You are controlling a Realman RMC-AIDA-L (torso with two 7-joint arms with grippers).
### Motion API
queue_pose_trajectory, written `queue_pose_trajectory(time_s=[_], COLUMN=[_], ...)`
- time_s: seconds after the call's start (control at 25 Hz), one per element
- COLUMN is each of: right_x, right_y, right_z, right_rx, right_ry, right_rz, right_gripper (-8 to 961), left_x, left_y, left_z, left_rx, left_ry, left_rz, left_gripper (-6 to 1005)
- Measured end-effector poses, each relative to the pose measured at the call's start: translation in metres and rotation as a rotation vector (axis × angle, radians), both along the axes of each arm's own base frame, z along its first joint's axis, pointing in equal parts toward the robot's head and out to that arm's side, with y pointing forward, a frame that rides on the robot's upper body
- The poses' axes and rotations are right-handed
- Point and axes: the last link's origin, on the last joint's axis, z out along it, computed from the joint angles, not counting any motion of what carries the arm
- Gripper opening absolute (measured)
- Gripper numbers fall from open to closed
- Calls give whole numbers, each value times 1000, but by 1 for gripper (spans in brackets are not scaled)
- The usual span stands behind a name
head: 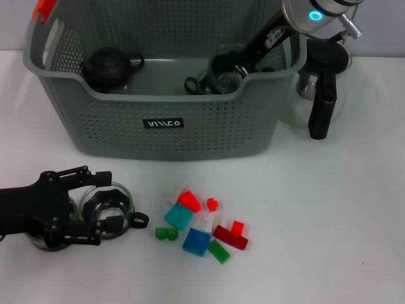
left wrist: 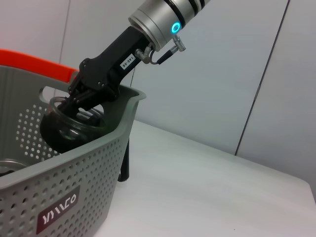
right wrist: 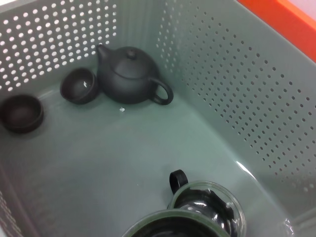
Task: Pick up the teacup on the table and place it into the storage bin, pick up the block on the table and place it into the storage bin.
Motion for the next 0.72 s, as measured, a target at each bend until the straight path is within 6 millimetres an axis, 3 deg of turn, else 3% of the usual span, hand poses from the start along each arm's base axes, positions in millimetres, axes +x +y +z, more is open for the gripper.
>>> queue_pose_trajectory(time_s=[0.72], right_x=[2], right_y=[-2], right_z=[-1], right_rx=[-10], right_ry=[-2], right_rz=[-14], right_gripper=[122], left_x=[0], left_y=[1], left_z=[0], left_rx=[3], left_ry=[5], left_rz=[1], left_gripper=[936])
